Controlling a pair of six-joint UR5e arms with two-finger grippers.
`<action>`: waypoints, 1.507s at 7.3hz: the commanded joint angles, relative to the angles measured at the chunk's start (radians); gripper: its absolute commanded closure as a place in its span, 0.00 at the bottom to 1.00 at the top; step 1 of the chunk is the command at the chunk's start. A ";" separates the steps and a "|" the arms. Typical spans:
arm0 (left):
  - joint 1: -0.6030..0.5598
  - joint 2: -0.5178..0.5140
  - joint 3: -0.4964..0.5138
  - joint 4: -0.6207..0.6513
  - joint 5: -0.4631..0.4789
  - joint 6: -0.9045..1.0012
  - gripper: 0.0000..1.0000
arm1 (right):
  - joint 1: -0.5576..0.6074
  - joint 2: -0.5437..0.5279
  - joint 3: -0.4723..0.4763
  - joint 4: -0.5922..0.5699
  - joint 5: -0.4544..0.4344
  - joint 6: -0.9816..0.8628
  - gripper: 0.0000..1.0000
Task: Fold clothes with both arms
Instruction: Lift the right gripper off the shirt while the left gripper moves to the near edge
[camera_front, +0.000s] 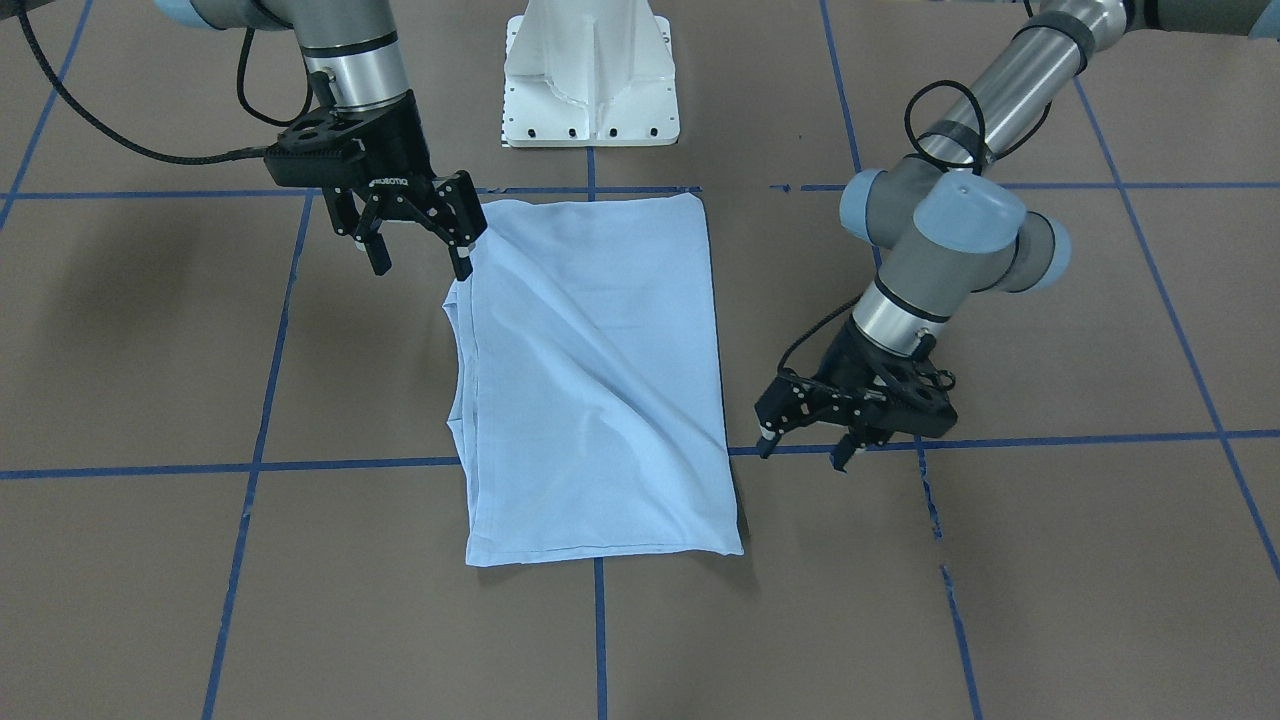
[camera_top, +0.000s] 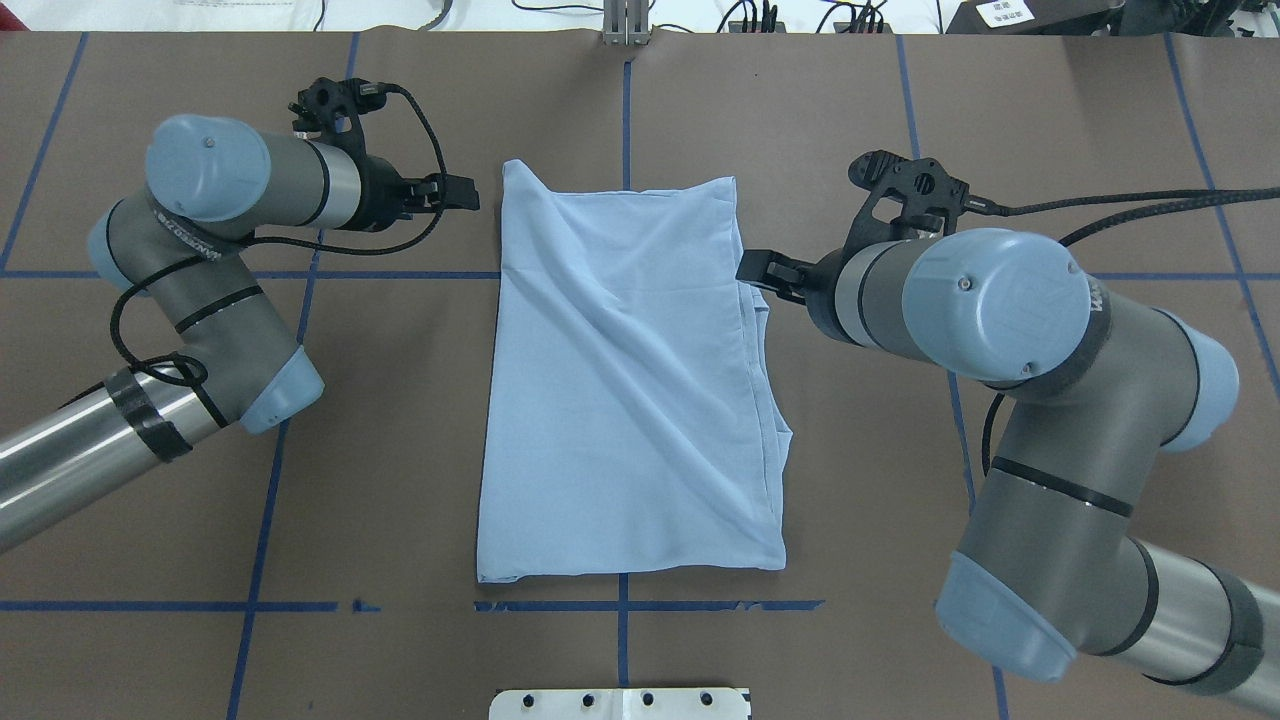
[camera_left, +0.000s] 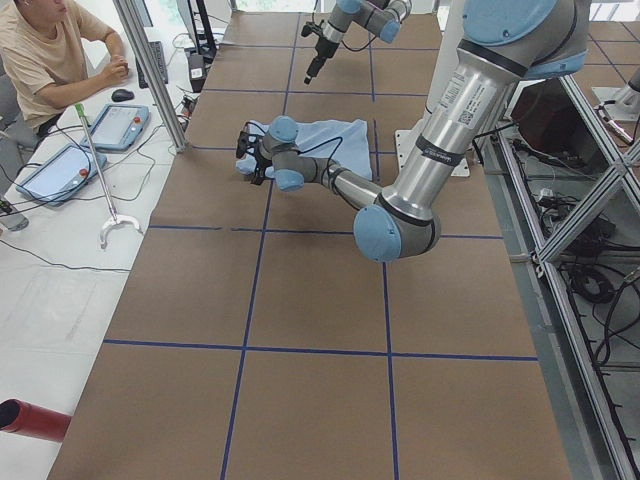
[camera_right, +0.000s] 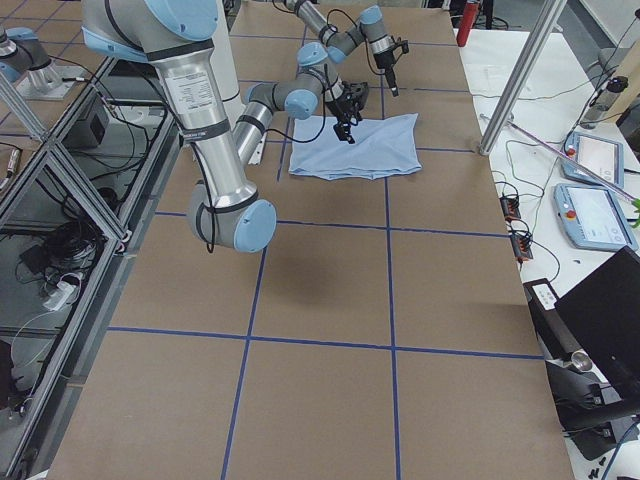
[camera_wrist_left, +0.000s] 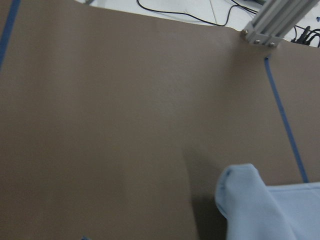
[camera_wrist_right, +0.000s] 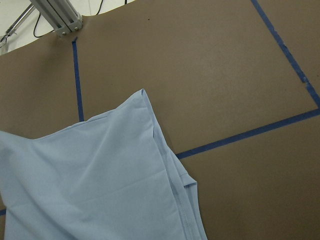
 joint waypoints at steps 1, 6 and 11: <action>0.147 0.145 -0.228 0.007 0.024 -0.135 0.01 | 0.025 0.003 -0.014 0.000 0.012 -0.005 0.00; 0.412 0.285 -0.422 0.160 0.231 -0.342 0.43 | 0.026 0.003 -0.014 0.000 0.012 -0.001 0.00; 0.471 0.280 -0.424 0.237 0.235 -0.349 0.38 | 0.025 0.002 -0.014 0.000 0.012 0.003 0.00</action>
